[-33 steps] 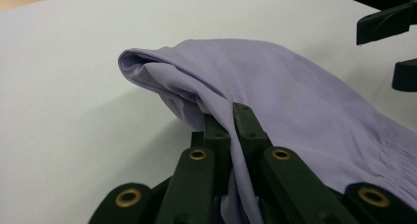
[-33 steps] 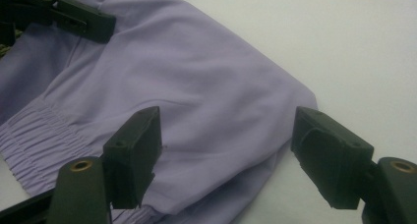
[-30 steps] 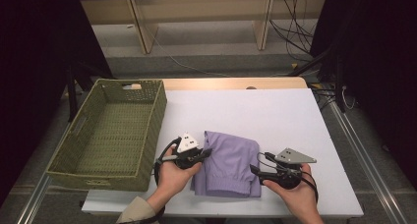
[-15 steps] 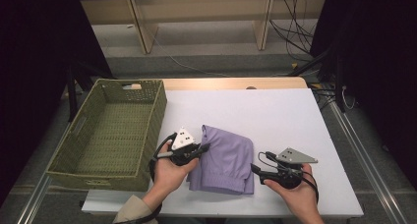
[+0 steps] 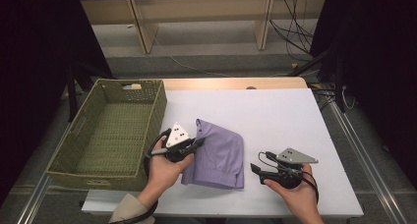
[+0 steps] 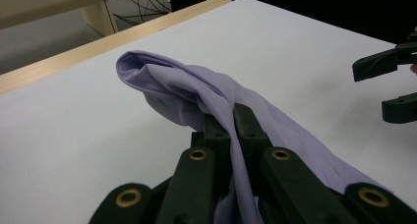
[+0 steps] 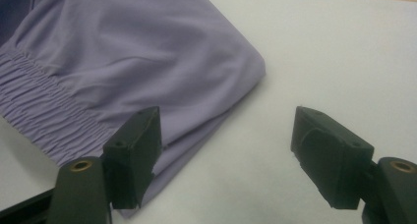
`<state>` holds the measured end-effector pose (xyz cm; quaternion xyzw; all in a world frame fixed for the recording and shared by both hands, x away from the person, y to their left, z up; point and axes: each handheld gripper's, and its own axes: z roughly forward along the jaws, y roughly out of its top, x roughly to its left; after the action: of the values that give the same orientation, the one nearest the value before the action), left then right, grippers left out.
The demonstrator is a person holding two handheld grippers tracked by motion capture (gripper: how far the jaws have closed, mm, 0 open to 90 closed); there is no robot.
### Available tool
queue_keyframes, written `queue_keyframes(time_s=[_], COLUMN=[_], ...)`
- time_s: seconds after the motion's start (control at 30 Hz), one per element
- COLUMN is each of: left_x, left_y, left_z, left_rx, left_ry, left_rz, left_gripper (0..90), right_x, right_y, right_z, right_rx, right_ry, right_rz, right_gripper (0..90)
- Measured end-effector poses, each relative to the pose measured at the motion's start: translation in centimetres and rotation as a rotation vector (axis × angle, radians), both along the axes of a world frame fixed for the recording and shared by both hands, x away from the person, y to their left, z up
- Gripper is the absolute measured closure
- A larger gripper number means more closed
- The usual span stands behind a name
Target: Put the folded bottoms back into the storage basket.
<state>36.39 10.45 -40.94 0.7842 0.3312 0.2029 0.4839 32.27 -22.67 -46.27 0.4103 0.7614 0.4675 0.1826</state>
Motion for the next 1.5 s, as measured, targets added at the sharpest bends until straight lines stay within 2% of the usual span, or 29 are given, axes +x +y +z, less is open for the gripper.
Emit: queue_keyframes(time_s=[0.6, 1.5], left_x=[-0.1, -0.2], left_y=[0.8, 2.2], left_z=[1.4, 3.3], left_rx=[-0.001, -0.033], left_ry=[-0.062, -0.102], left_rz=[0.02, 0.051], left_gripper=[86.1, 86.2], right_x=[0.0, 0.0], right_y=[0.0, -0.1], right_z=[0.0, 0.0], right_rx=[0.002, -0.001], right_ry=[0.0, 0.001], right_rz=[0.002, 0.001], right_gripper=[28.4, 28.3])
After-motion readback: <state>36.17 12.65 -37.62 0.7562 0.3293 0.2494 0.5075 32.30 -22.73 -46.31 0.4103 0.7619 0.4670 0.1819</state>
